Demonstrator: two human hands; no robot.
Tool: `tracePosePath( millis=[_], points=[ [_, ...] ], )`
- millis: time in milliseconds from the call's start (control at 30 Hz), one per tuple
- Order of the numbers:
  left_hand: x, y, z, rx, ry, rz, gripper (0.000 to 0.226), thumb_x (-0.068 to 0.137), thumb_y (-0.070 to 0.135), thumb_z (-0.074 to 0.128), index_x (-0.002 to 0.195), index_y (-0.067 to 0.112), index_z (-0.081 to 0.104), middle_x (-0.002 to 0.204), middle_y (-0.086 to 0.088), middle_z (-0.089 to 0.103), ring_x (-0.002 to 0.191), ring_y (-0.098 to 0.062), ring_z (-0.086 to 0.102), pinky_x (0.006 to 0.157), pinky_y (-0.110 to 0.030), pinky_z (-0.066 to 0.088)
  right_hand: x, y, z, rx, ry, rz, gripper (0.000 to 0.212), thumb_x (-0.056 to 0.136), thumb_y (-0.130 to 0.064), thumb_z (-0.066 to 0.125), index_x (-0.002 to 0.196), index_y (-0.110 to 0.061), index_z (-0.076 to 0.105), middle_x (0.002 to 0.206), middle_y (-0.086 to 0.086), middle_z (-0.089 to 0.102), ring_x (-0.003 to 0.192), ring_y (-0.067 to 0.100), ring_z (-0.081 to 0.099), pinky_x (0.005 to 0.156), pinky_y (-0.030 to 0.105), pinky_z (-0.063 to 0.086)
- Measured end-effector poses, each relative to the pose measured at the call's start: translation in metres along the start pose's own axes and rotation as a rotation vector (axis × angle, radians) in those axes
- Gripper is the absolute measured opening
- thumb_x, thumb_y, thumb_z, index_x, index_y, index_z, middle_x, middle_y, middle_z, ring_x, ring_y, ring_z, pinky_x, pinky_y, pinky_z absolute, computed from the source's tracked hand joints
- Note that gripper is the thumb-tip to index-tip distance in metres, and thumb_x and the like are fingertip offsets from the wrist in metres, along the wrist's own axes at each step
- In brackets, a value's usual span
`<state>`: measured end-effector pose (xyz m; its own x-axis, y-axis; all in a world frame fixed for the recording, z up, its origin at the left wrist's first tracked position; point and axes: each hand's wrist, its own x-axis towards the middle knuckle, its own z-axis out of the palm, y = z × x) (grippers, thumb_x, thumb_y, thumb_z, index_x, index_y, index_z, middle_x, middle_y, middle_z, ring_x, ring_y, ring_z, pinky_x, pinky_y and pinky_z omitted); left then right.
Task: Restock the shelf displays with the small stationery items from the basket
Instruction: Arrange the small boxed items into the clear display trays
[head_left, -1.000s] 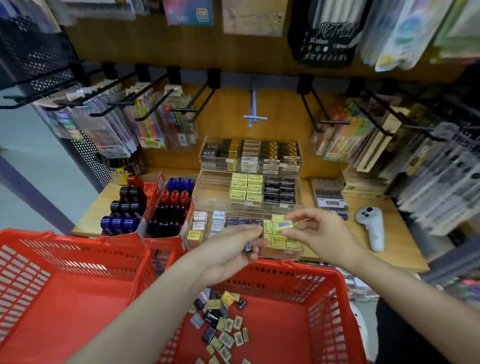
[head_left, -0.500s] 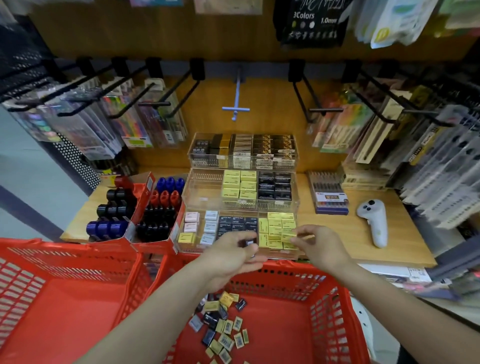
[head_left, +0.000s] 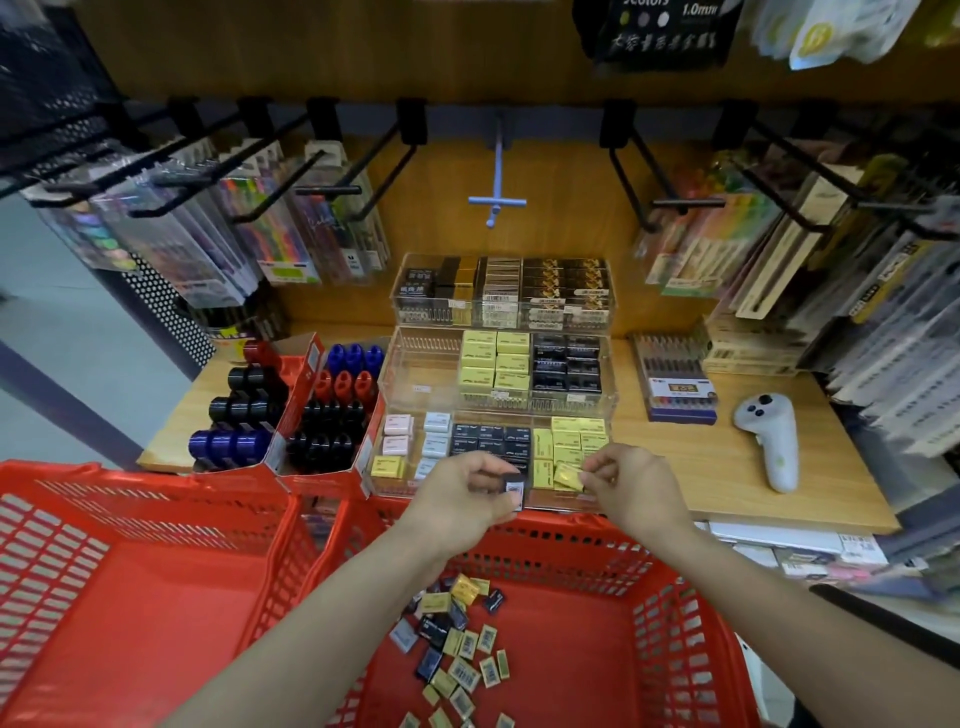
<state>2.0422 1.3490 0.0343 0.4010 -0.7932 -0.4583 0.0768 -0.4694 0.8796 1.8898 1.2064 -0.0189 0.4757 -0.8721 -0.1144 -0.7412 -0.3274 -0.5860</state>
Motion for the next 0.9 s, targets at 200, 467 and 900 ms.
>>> tracePosePath(
  millis=[200,467,900],
  points=[
    [-0.001,-0.002,-0.001,0.017,0.003,-0.011,0.022,0.089,0.003,0.07,0.101,0.021,0.066,0.107,-0.007,0.063,0.094,-0.023,0.071,0.094,-0.039,0.056,-0.01,-0.006,0.0,-0.124,0.003,-0.109,0.018,0.087,-0.035,0.073,0.103,-0.03,0.066,0.089,-0.008,0.069,0.08,0.014,0.067,0.067,0.025,0.051],
    [0.003,-0.004,0.005,0.095,0.044,0.066,0.024,0.085,0.011,0.076,0.097,0.028,0.064,0.098,0.009,0.069,0.088,-0.002,0.067,0.086,-0.024,0.054,-0.01,-0.008,-0.002,-0.154,0.011,-0.178,0.02,0.093,-0.023,0.065,0.113,-0.024,0.069,0.099,-0.003,0.071,0.085,0.014,0.067,0.073,0.026,0.054],
    [0.015,-0.004,0.032,0.592,0.236,0.702,0.02,0.083,0.004,0.075,0.094,0.02,0.067,0.095,0.01,0.066,0.096,-0.004,0.062,0.086,-0.018,0.05,-0.019,-0.012,-0.044,0.754,-0.35,0.019,0.031,0.078,-0.041,0.076,0.1,-0.019,0.074,0.092,-0.001,0.076,0.083,0.016,0.074,0.07,0.023,0.058]
  ],
)
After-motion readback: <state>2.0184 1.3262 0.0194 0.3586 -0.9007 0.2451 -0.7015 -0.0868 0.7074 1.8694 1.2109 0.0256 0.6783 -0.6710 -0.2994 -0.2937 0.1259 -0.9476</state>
